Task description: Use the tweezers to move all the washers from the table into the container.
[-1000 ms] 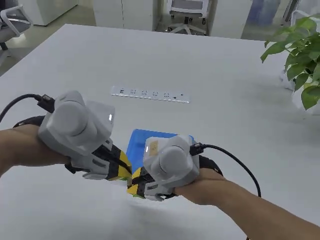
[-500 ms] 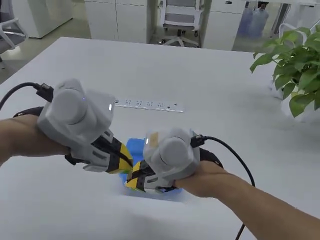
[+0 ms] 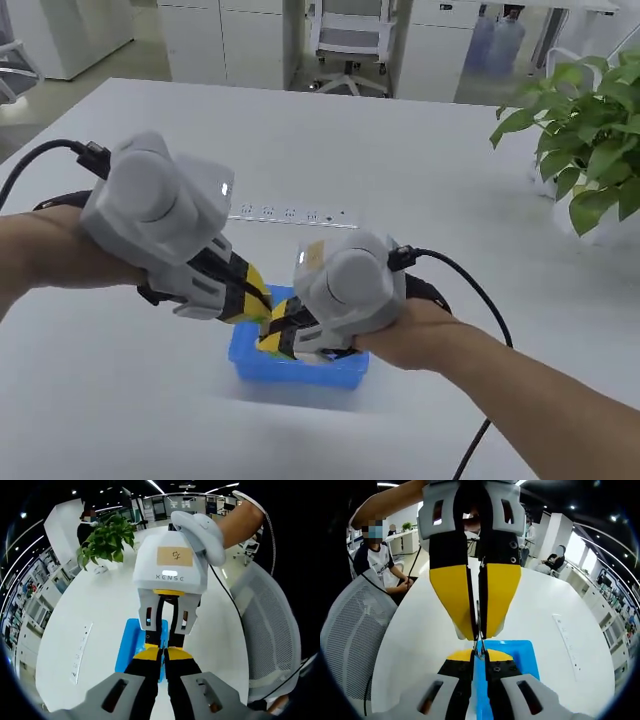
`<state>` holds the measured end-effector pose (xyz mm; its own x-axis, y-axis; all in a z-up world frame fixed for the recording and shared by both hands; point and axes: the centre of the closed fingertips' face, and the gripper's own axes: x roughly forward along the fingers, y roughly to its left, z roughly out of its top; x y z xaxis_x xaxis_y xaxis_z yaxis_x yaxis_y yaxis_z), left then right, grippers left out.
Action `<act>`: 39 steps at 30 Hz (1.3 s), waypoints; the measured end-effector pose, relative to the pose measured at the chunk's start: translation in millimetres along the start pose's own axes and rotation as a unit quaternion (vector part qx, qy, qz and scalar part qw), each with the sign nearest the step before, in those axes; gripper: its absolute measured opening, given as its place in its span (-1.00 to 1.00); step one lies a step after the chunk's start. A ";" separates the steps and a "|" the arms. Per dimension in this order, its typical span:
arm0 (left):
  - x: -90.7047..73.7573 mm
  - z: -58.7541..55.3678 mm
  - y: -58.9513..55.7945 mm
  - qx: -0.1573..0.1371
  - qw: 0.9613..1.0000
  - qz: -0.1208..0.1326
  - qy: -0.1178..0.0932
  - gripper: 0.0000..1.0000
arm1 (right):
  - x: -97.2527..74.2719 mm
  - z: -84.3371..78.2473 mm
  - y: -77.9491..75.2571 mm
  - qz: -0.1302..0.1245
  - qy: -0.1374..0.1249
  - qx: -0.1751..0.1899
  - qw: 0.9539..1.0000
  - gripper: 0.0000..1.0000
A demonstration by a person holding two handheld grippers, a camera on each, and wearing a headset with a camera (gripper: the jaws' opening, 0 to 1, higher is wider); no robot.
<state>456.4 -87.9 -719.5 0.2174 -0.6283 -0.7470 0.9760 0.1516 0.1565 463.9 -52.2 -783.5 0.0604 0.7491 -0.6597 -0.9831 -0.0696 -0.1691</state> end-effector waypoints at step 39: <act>49.5 -32.4 32.6 -0.013 0.999 -0.033 0.011 -0.86 | 31.0 -50.9 -28.1 0.016 0.025 0.030 0.999 -0.80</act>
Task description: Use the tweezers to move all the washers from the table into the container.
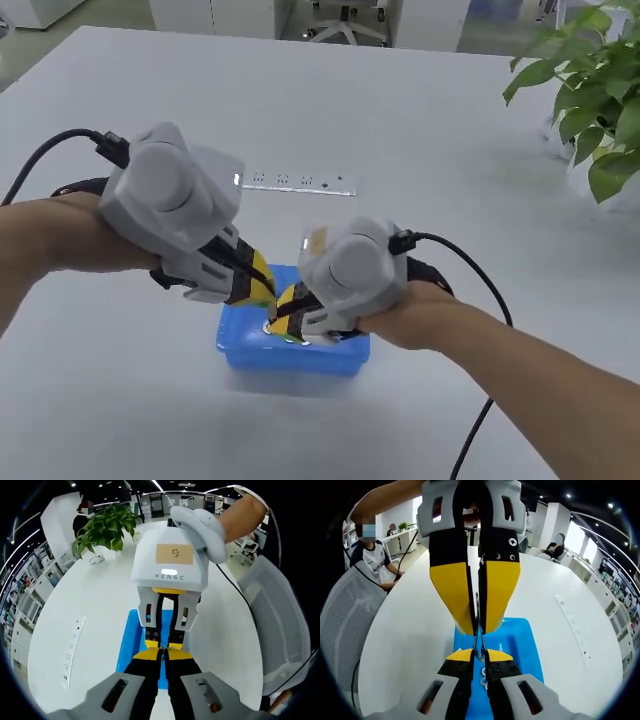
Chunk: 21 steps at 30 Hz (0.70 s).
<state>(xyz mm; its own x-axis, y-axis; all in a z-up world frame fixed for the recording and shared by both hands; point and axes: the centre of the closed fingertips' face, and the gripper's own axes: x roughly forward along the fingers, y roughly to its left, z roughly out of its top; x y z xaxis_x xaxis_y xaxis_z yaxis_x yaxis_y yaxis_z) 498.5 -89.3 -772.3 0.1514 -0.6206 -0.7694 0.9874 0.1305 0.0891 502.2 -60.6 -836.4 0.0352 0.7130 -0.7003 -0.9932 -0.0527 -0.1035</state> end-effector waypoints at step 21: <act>12.4 -12.3 4.9 -0.010 1.000 -0.002 0.002 -0.86 | 13.1 -13.9 -3.8 0.010 0.014 0.006 1.000 -0.79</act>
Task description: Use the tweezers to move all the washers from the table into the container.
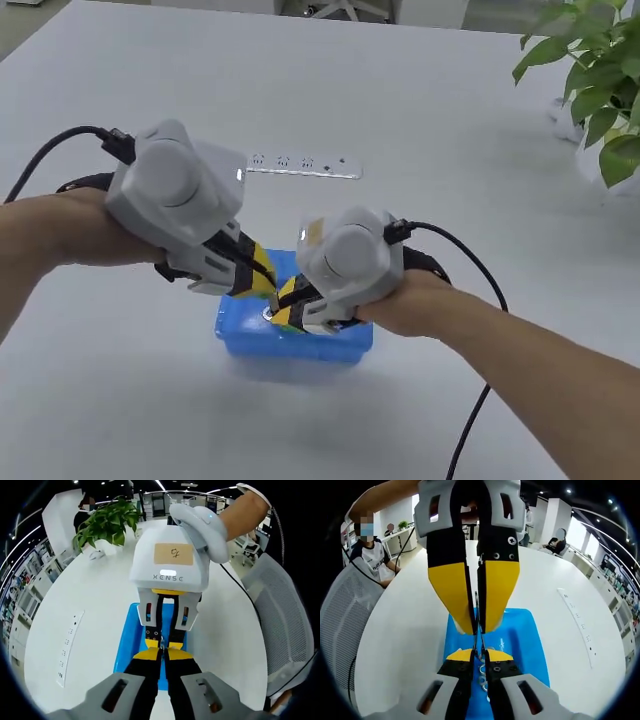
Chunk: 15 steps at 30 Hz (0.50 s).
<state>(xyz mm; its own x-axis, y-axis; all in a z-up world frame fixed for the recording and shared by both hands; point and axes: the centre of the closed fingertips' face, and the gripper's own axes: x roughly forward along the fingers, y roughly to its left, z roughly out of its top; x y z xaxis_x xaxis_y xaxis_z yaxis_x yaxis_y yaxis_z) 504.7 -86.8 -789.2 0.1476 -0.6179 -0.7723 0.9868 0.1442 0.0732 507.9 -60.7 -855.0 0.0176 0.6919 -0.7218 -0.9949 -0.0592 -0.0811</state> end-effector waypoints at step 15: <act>5.0 -2.8 1.4 -0.001 1.000 0.003 0.003 -0.86 | 4.1 -4.5 -1.8 -0.001 0.003 0.000 1.000 -0.79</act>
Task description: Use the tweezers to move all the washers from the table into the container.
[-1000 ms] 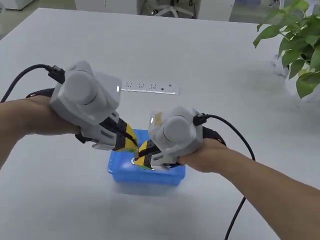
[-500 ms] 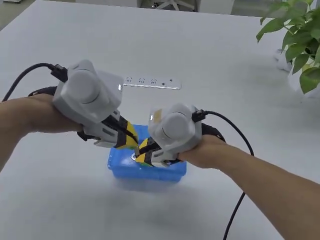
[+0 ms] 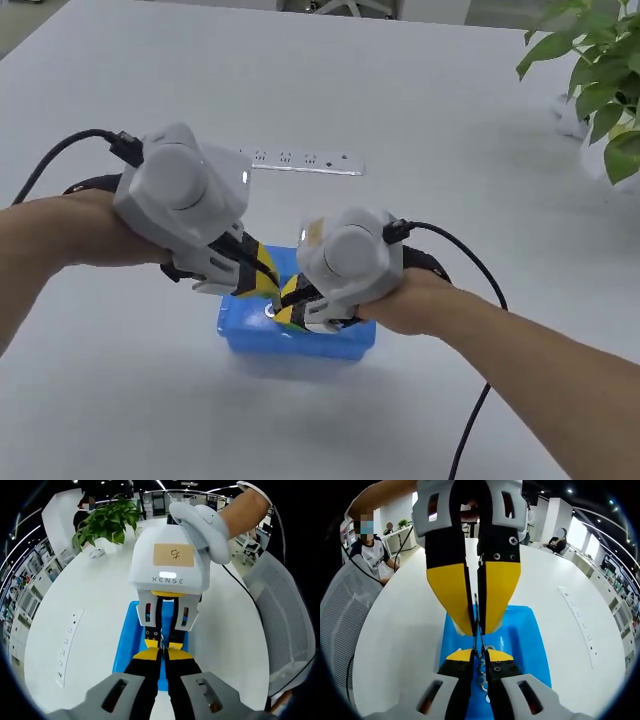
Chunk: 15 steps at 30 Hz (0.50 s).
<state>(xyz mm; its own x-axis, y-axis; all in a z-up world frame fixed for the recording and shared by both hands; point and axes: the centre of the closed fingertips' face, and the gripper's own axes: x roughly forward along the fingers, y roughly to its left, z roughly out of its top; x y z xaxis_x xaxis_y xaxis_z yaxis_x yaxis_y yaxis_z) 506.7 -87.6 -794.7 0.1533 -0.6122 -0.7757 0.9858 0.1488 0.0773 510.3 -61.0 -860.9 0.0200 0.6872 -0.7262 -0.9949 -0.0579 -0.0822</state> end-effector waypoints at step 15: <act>-2.0 0.5 -0.7 0.004 1.000 0.002 0.002 -0.86 | -1.9 0.9 -0.2 -0.004 0.000 -0.003 1.000 -0.77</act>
<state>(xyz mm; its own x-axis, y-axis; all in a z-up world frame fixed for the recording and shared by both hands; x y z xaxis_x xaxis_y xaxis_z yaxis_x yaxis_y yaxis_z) 505.8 -86.8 -792.9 0.1578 -0.6079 -0.7782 0.9855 0.1460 0.0858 510.3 -61.6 -858.9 0.0270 0.6875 -0.7257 -0.9941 -0.0577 -0.0916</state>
